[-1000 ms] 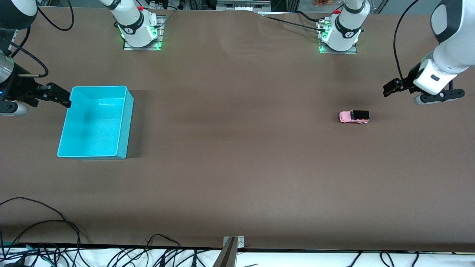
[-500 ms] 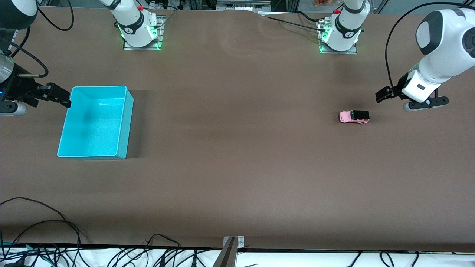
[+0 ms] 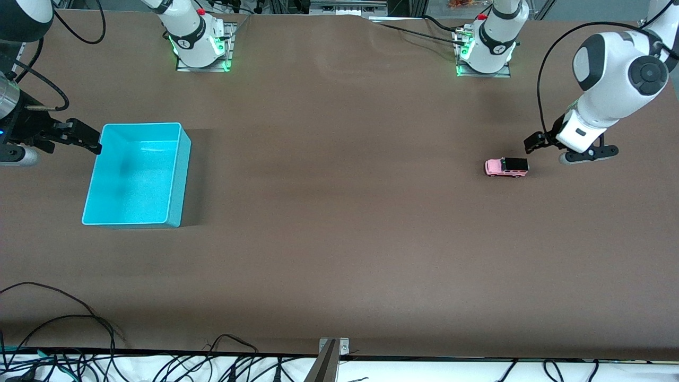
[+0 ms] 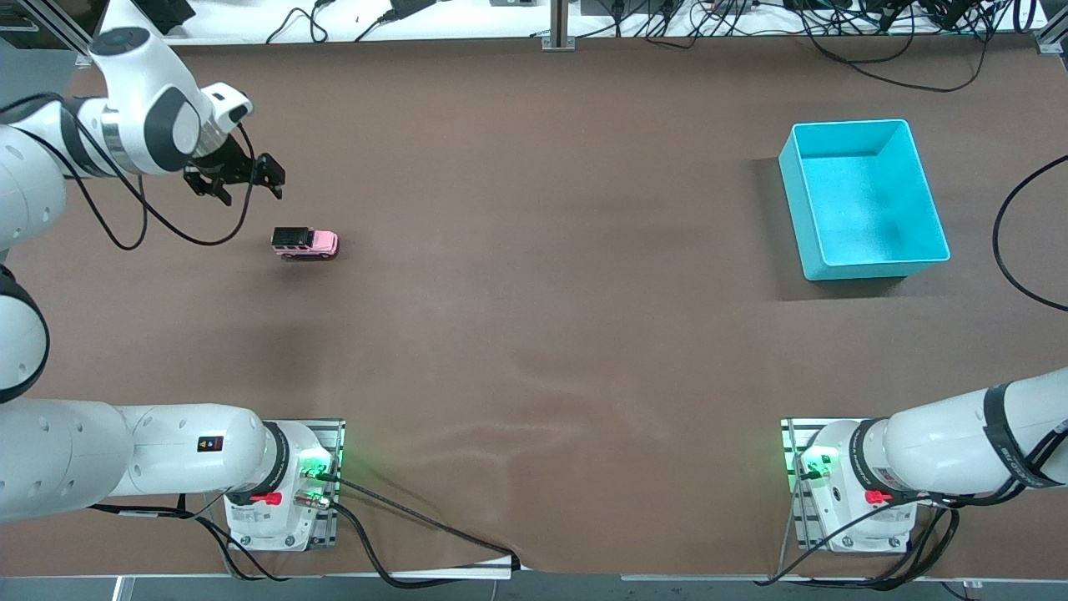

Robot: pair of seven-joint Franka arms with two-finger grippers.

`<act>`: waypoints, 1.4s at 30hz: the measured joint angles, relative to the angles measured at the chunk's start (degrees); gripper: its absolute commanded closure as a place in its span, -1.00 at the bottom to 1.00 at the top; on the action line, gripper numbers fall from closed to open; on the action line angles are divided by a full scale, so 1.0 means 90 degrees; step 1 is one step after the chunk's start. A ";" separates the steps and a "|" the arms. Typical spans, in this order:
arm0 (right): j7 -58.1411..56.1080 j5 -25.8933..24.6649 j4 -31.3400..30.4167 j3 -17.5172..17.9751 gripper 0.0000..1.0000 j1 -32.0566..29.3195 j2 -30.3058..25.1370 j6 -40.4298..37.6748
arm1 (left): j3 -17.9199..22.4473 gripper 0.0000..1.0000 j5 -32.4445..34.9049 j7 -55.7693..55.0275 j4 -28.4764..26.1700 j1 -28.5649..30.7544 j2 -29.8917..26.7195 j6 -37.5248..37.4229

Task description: Wind and store pink jeep toy

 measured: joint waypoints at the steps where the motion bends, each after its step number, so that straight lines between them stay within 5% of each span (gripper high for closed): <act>1: 0.0000 0.0000 0.0000 0.0000 -1.00 0.0000 0.0000 0.0000 | -0.0003 -1.00 0.0000 0.0024 -0.0028 -0.0001 0.0034 0.0040; 23: 0.0000 0.0000 0.0001 0.0000 -1.00 0.0000 0.0000 0.0003 | -0.0034 -1.00 0.0000 0.1379 -0.0311 -0.0008 0.0795 0.0837; 42: 0.0000 0.0000 0.0001 0.0000 -1.00 0.0000 0.0000 0.0003 | -0.0035 -1.00 0.0007 0.4797 -0.0334 -0.0008 0.1052 0.0838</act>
